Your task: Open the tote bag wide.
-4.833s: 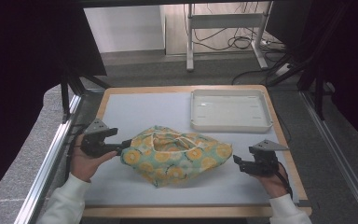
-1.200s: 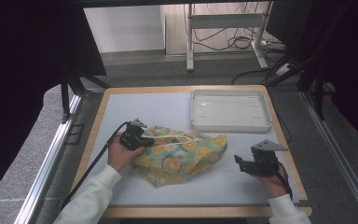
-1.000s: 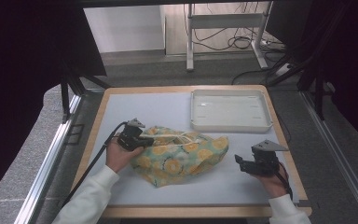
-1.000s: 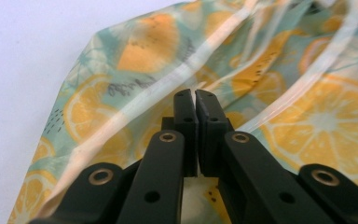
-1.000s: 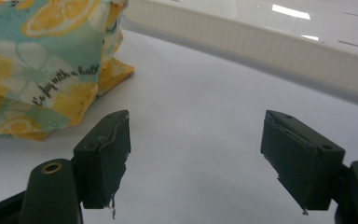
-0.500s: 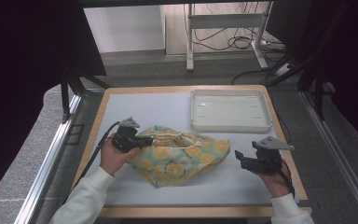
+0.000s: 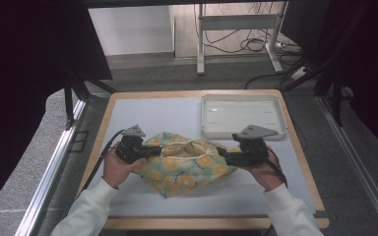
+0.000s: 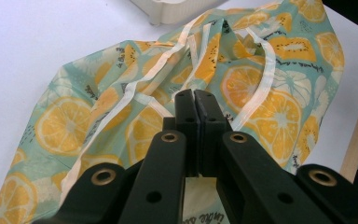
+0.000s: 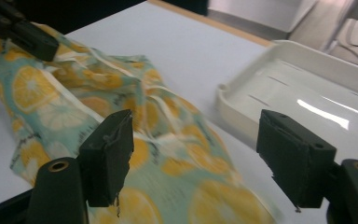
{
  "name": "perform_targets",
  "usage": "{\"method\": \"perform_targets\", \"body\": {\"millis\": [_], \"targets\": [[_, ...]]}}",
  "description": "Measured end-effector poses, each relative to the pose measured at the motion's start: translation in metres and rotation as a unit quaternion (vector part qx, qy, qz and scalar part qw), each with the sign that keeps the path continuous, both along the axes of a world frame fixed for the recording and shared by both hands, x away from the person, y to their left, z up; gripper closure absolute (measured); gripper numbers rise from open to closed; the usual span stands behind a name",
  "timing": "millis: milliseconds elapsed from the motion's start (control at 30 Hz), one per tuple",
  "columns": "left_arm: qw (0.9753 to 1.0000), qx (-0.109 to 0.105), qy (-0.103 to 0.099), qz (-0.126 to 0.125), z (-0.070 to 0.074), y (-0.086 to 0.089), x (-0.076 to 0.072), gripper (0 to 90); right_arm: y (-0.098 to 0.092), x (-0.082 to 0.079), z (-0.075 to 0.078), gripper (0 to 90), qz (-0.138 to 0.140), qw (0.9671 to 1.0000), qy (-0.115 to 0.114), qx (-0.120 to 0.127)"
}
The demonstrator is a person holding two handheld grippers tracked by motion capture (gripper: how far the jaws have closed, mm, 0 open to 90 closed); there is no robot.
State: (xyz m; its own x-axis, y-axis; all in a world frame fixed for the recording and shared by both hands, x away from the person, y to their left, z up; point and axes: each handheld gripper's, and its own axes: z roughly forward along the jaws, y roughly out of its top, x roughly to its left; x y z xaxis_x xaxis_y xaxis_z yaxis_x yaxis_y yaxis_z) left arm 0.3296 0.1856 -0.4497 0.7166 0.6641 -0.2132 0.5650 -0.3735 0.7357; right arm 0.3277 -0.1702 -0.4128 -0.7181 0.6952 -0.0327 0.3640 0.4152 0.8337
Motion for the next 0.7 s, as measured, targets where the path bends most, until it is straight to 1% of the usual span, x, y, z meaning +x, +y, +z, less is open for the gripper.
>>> {"method": "perform_targets", "body": {"millis": [67, 167, 200, 333, 367, 400, 500, 533, 567, 667, 700], "targets": [[1.0, -0.002, 0.001, -0.001, -0.001, 0.0, 0.0, 89.8, 0.016, 0.007, -0.001, 29.3, 0.017, 0.9997, 0.012, -0.008], [1.0, -0.002, 0.001, -0.002, -0.001, 0.0, 0.0, 89.8, 0.034, 0.016, -0.005, 31.7, 0.039, 0.9987, 0.028, -0.017], [1.0, -0.002, 0.001, -0.001, -0.001, 0.0, 0.001, 89.8, 0.034, 0.016, -0.005, 31.7, 0.039, 0.9987, 0.028, -0.017], [1.0, -0.006, 0.0, 0.0, 0.0, 0.0, 0.001, 89.8, 0.052, 0.026, -0.012, 35.7, 0.056, 0.9969, 0.048, -0.027], [1.0, -0.006, 0.0, 0.0, 0.0, 0.0, 0.001, 89.8, 0.052, 0.026, -0.012, 35.7, 0.056, 0.9969, 0.048, -0.027], [1.0, -0.006, 0.0, 0.0, 0.0, 0.001, 0.001, 89.8, 0.056, 0.029, -0.015, 37.4, 0.061, 0.9963, 0.053, -0.03], [1.0, -0.006, -0.001, -0.001, 0.0, 0.001, 0.001, 89.8, 0.06, 0.032, -0.018, 38.4, 0.061, 0.9958, 0.06, -0.033], [1.0, -0.006, 0.0, -0.001, 0.0, 0.001, 0.001, 89.8, 0.064, 0.035, -0.022, 39.9, 0.063, 0.995, 0.066, -0.041], [1.0, -0.005, 0.001, -0.001, 0.0, 0.001, 0.002, 89.8, 0.064, 0.035, -0.022, 39.9, 0.063, 0.995, 0.066, -0.041], [1.0, -0.004, 0.004, -0.002, -0.001, 0.0, 0.002, 89.8, 0.069, 0.041, -0.029, 41.7, 0.068, 0.9935, 0.078, -0.048], [1.0, -0.004, 0.003, -0.002, -0.001, 0.0, 0.002, 89.8, 0.074, 0.043, -0.033, 42.6, 0.07, 0.9924, 0.085, -0.053]]}}
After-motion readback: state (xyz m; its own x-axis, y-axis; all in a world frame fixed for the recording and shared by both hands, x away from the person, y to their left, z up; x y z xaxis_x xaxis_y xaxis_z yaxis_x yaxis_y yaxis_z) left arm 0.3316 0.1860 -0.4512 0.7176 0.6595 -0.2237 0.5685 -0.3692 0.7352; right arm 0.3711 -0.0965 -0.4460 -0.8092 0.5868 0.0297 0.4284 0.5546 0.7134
